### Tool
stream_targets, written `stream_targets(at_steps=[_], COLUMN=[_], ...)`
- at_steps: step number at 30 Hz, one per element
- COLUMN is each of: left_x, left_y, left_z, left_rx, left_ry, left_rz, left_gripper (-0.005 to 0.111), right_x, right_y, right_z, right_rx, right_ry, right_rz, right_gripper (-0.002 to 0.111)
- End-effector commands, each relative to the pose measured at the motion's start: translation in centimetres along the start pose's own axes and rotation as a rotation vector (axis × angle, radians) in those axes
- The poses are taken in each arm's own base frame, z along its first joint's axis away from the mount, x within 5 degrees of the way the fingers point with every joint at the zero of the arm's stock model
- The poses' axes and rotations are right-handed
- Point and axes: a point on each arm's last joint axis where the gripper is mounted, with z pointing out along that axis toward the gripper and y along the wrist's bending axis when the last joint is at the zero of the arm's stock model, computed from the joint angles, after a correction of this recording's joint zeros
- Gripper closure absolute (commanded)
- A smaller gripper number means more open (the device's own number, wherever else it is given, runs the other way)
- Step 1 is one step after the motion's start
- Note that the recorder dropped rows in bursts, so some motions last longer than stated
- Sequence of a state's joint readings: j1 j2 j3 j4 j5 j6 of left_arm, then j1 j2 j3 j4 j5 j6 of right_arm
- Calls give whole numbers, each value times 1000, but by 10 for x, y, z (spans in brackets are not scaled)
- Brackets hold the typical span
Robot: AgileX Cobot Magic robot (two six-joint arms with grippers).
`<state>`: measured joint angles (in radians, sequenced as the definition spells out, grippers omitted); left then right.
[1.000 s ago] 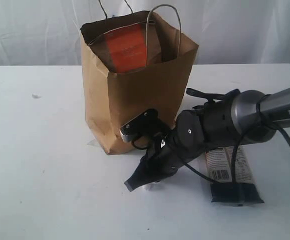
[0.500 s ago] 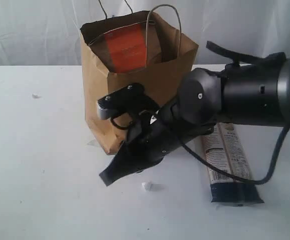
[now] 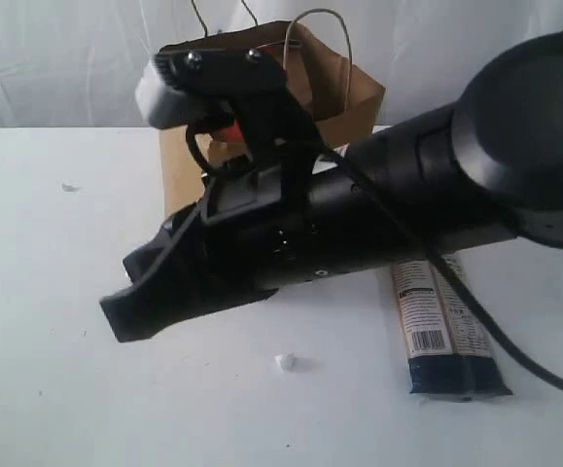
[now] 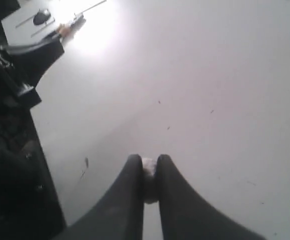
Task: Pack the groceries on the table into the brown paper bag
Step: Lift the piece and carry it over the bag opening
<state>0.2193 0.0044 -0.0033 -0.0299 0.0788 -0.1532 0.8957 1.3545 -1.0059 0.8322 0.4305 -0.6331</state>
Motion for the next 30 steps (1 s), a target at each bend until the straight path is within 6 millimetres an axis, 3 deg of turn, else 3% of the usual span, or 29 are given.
stream_targets(at_steps=[1, 6, 12, 21, 30], left_x=[1, 1, 1, 1, 1], left_y=[0, 0, 0, 0, 0], left_z=[0, 0, 0, 0, 0], left_rx=[2, 2, 2, 2, 2], left_ry=[-4, -4, -4, -4, -4], left_rz=[3, 3, 3, 3, 3], left_gripper=[107, 107, 107, 107, 107], right_x=[-16, -49, -62, -47, -37], right_y=[-5, -18, -34, -43, -61], right_z=[-10, -31, -43, -6, 19], right_rx=[94, 287, 510, 492, 585], right_ry=[-180, -491, -677, -522, -492], right_rz=[28, 22, -97, -135, -140], right_gripper=[108, 108, 108, 108, 108])
